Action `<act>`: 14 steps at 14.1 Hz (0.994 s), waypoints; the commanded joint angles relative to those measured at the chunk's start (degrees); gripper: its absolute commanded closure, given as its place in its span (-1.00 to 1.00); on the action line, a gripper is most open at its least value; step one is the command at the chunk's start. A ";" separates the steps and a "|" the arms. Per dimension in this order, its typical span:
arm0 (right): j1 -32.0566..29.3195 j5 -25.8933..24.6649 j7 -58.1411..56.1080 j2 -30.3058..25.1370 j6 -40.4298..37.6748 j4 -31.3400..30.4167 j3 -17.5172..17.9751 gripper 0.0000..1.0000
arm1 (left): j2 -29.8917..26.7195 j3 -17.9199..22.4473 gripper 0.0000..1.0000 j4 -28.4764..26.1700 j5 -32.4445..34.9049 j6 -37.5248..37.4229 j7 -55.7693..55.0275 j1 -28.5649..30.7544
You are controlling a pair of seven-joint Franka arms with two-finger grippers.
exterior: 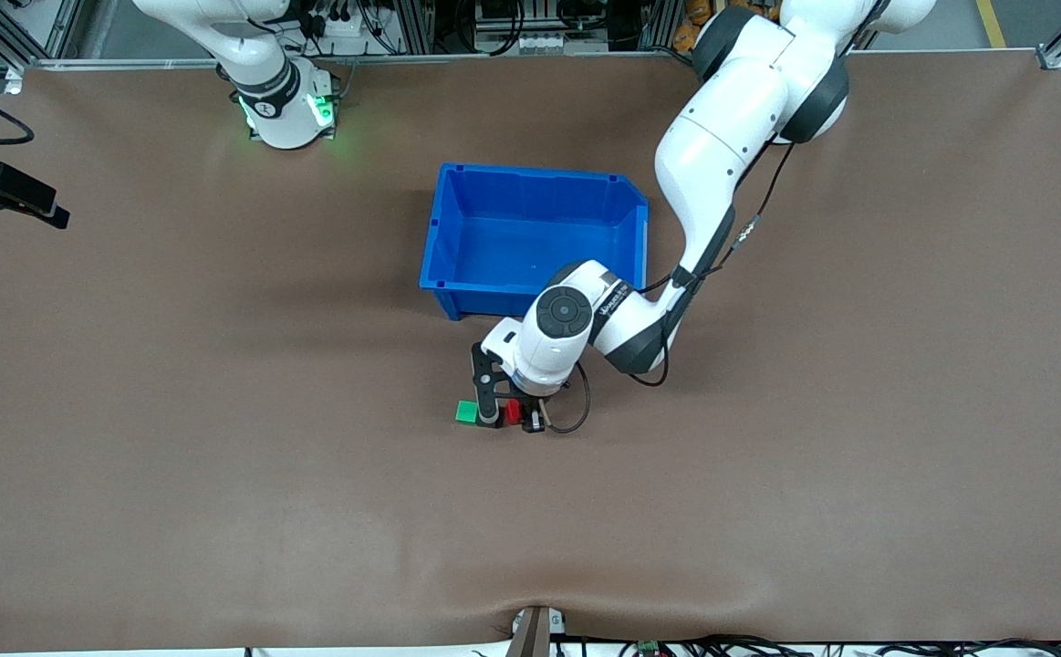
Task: Attach green and red cubes to black cube
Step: 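Press the red cube against the black cube's free side with the left gripper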
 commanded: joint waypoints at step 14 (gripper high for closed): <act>-0.23 -0.50 -0.32 -0.78 -0.39 -0.70 0.65 -1.00 | 5.01 0.29 1.00 5.39 -0.39 2.63 -1.02 -1.84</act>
